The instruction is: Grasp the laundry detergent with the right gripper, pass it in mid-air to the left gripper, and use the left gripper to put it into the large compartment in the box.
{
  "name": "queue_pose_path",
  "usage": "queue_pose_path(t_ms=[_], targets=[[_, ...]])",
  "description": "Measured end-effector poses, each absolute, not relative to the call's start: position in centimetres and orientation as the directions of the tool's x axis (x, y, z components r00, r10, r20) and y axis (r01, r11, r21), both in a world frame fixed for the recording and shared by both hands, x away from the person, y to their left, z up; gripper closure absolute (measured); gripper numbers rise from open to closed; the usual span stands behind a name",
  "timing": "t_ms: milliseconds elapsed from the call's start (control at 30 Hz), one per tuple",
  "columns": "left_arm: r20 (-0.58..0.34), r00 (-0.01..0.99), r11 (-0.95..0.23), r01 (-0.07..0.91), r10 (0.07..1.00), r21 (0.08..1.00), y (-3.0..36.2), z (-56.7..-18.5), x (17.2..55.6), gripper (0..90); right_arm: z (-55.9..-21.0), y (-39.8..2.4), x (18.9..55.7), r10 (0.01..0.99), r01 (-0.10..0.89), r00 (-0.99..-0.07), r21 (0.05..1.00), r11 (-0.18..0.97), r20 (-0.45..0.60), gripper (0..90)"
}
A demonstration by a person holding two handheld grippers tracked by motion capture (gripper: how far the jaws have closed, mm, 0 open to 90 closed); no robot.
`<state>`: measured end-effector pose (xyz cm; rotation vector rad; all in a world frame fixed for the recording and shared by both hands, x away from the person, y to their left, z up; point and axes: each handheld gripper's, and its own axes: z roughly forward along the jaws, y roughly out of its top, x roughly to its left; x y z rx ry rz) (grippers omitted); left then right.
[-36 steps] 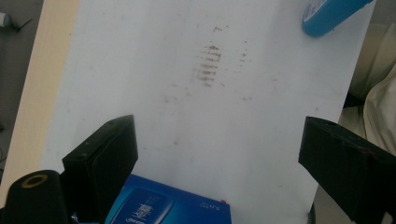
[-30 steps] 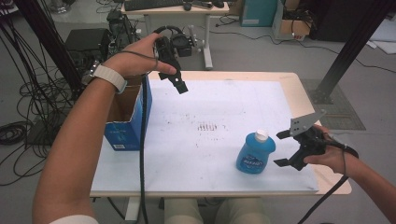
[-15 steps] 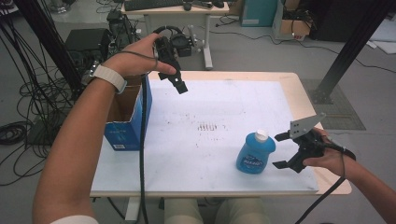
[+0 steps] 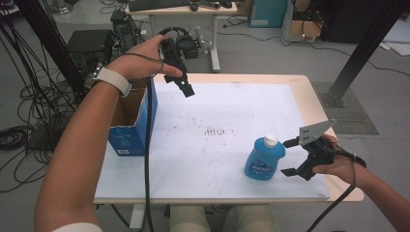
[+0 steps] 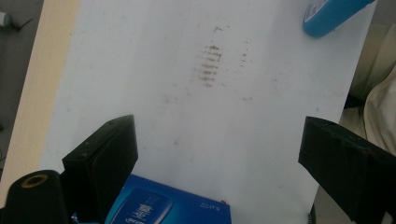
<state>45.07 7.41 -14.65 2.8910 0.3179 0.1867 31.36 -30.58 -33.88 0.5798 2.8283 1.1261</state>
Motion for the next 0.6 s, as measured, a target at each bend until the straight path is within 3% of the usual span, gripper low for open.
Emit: queue_pose_path(t_ms=[600], targets=[[0.098, 0.969, -0.952, 0.198, 0.226, 0.235, 7.51, -14.85, 45.17, 12.1, -34.05, -30.79, 31.42, 0.345, 0.306, -0.935, 0.686, 0.660, 0.085, 4.7]])
